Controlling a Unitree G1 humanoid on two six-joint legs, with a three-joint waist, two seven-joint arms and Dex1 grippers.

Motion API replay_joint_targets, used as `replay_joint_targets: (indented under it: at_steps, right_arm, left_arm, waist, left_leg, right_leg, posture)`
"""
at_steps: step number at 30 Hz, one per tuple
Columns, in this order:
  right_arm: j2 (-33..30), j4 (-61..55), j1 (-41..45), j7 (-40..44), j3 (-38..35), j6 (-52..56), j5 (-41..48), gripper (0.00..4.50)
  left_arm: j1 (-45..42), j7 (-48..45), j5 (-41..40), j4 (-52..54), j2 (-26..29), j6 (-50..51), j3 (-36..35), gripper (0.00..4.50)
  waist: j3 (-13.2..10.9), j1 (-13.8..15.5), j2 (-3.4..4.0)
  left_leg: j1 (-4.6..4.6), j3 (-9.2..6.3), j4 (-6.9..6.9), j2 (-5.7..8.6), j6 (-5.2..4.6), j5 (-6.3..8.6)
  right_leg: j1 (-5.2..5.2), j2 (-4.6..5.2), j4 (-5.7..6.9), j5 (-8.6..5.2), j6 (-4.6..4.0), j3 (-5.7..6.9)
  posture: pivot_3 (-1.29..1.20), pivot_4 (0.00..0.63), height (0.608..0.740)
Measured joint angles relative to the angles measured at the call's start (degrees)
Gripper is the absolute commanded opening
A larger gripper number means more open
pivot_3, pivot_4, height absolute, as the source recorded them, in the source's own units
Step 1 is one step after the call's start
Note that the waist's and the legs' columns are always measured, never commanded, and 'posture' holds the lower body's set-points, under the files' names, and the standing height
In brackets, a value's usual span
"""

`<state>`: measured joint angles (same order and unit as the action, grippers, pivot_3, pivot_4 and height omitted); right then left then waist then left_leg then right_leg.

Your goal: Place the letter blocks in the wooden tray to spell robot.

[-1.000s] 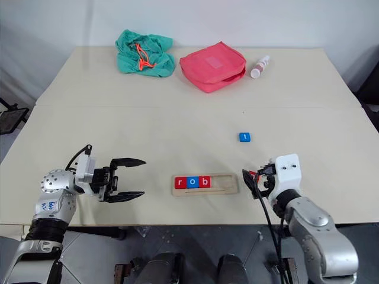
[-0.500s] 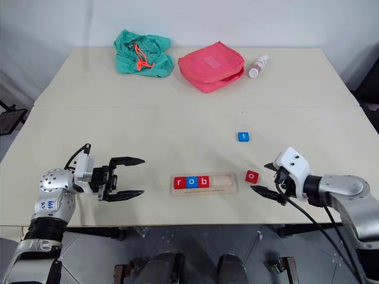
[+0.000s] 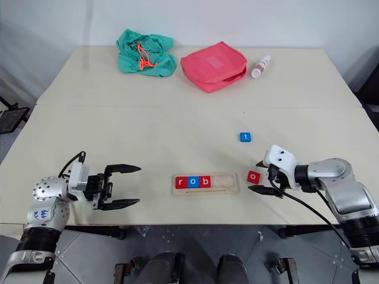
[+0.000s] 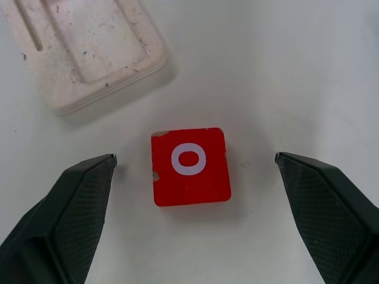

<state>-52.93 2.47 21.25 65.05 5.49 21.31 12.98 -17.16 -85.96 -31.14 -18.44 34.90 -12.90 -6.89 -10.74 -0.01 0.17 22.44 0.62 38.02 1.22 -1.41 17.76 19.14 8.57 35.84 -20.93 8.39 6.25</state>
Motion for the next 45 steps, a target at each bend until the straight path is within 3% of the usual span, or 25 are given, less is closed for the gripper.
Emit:
replay_joint_targets:
  at_steps: [3,9,10,21,30,45]
  right_arm:
    - [0.72,0.17,0.49,0.14,0.27,-0.12,-0.34,3.61]
    - [0.86,0.17,0.55,0.52,0.39,-1.07,-0.82,1.57]
    - [0.86,0.17,0.55,0.52,0.39,-1.33,-0.92,1.45]
    - [0.83,-3.94,7.62,4.02,0.81,2.18,0.57,1.46]
    - [4.16,-11.43,13.97,6.85,9.92,8.38,0.12,1.46]
    - [7.6,-8.66,17.31,9.21,15.0,4.78,-4.2,1.46]
  left_arm:
    - [0.2,0.01,-0.01,0.2,0.0,0.01,0.0,4.5]
    - [0.2,0.02,-0.01,0.42,0.0,0.02,0.0,4.5]
    - [0.2,0.02,-0.01,0.42,0.0,0.02,0.0,4.5]
    - [0.16,0.0,-0.14,0.31,0.0,0.2,-0.01,4.5]
    - [-0.46,0.01,-0.13,-0.12,-0.64,-0.32,0.06,4.5]
    - [2.62,0.05,-0.16,2.3,-1.18,-0.9,-0.14,4.5]
  waist:
    - [0.0,-0.06,0.0]
    - [0.0,0.01,0.0]
    - [0.0,0.0,0.0]
    - [0.0,-0.1,0.01]
    - [0.0,-0.1,0.0]
    - [0.0,-0.17,0.0]
  left_leg:
    - [0.0,0.01,0.0,-0.01,0.0,0.0]
    - [0.0,0.0,0.01,0.0,0.0,0.0]
    - [0.0,0.0,0.01,-0.01,0.0,0.0]
    - [0.0,0.01,0.0,-0.02,0.01,0.0]
    - [0.04,-0.04,0.04,0.0,0.01,0.0]
    - [0.05,-0.04,0.04,0.0,0.01,0.0]
  right_leg:
    - [0.0,0.0,0.0,0.0,0.0,0.01]
    - [-0.01,0.0,0.0,0.0,0.0,0.01]
    - [-0.01,0.0,0.0,0.0,0.0,0.01]
    - [0.03,-0.01,0.0,0.0,0.0,0.0]
    - [0.04,0.0,0.01,0.0,0.0,0.0]
    - [0.09,0.0,0.05,0.0,0.0,0.0]
  posture:
    - [0.0,0.15,0.74]
    - [0.0,0.15,0.74]
    - [0.0,0.15,0.74]
    - [0.0,0.15,0.74]
    - [0.0,0.15,0.74]
    - [0.0,0.15,0.74]
